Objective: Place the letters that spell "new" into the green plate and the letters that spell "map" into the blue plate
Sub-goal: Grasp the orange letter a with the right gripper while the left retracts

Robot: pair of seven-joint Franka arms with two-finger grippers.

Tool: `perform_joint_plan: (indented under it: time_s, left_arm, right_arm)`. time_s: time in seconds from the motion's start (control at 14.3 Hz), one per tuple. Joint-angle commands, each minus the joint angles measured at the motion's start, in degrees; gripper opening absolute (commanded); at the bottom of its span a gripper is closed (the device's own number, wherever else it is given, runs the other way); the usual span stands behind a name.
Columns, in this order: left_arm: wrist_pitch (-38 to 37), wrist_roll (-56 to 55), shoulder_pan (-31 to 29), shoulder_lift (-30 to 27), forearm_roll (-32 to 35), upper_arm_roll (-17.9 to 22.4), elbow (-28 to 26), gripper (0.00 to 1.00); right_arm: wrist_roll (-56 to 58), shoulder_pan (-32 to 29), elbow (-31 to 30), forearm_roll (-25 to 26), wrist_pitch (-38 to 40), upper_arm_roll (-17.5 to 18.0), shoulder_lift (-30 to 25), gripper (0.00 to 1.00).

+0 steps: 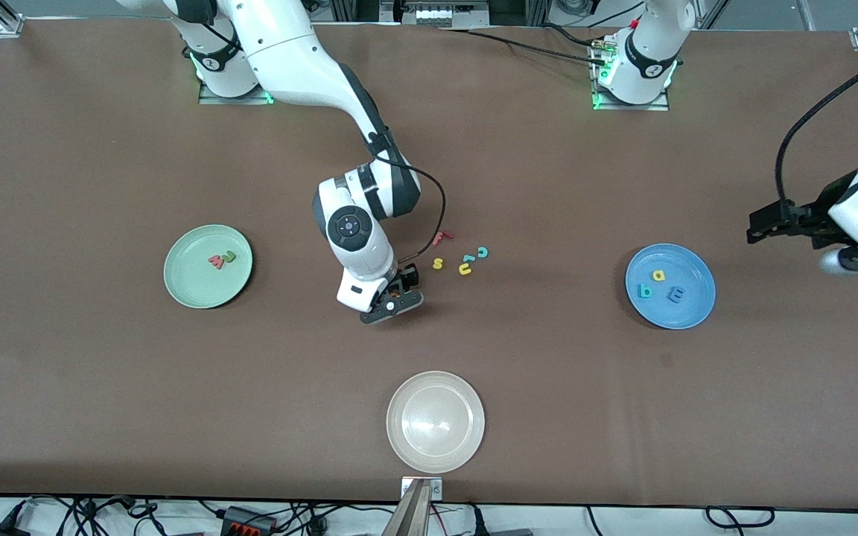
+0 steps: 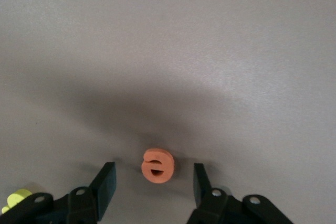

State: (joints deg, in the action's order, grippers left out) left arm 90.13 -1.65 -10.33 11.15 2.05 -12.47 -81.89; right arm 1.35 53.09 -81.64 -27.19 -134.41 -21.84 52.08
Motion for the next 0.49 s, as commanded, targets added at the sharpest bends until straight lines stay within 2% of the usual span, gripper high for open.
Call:
perform_joint_plan:
  time_s: [0.0, 0.21, 0.28, 0.42]
  left_arm:
    - [4.0, -4.9, 9.5, -5.4, -1.6, 9.7, -8.2, 1.00]
    - [11.0, -4.8, 11.4, -12.4, -1.6, 11.4, -17.3, 1.00]
    - [13.3, -4.3, 12.4, -14.2, -2.2, 13.5, -20.1, 1.00]
    - [13.1, -3.3, 12.7, -14.4, -3.5, 14.1, -20.2, 1.00]
  right_arm:
    - [0.8, -0.1, 1.3, -0.7, -0.3, 0.0, 1.1, 0.63]
    - [0.9, -0.1, 1.3, -0.7, -0.3, 0.0, 1.4, 0.50]
    - [0.9, 0.0, 1.3, -0.7, -0.3, 0.0, 1.4, 0.46]
    - [1.0, 0.1, 1.3, -0.5, -0.3, 0.0, 1.4, 0.41]
